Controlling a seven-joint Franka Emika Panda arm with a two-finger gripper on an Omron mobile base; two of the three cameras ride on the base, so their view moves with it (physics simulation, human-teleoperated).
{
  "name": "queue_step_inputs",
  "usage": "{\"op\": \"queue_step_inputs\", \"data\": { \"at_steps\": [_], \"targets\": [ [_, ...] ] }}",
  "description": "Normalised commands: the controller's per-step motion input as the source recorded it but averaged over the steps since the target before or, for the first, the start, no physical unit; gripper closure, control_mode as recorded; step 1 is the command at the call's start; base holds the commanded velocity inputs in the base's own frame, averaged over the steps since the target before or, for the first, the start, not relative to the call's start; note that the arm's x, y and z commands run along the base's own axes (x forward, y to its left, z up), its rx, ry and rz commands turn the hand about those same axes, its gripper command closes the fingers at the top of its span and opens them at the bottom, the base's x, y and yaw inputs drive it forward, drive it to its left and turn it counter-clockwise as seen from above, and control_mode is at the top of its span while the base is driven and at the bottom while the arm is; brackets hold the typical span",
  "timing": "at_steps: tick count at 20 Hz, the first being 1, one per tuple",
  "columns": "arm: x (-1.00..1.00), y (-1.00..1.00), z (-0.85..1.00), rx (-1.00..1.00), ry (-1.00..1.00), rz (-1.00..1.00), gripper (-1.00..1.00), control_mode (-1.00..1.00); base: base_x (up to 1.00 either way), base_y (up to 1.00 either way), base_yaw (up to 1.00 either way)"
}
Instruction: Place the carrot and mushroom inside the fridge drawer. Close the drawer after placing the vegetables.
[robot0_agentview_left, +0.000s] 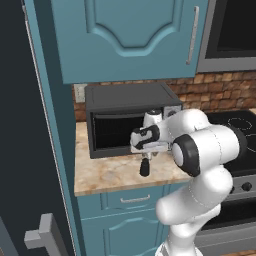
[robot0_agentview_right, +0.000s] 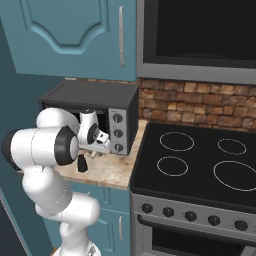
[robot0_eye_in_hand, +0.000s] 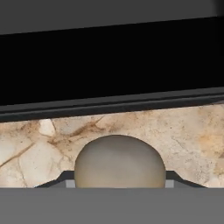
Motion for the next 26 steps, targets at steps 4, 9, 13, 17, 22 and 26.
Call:
{"op": "queue_step_inputs", "data": {
  "at_steps": [4, 9, 13, 17, 22, 26],
  "targets": [
    [-0.21, -0.37, 0.95, 0.0, -0.07, -0.03, 1.0, -1.0, 0.0, 0.0, 0.0],
    [-0.34, -0.47, 0.72, 0.0, -0.07, -0.02, 1.0, -1.0, 0.0, 0.0, 0.0],
    [-0.8, -0.45, 0.49, 0.0, -0.07, -0.03, 1.0, -1.0, 0.0, 0.0, 0.0],
    [-0.98, -0.32, 0.37, 0.01, -0.09, 0.0, 1.0, -1.0, 0.0, 0.0, 0.0],
    [-0.87, -0.02, 0.34, 0.01, -0.11, 0.0, 1.0, -1.0, 0.0, 0.0, 0.0],
    [-0.61, 0.0, 0.2, 0.0, -0.05, 0.0, 1.0, -1.0, 0.0, 0.0, 0.0]
  ]
}}
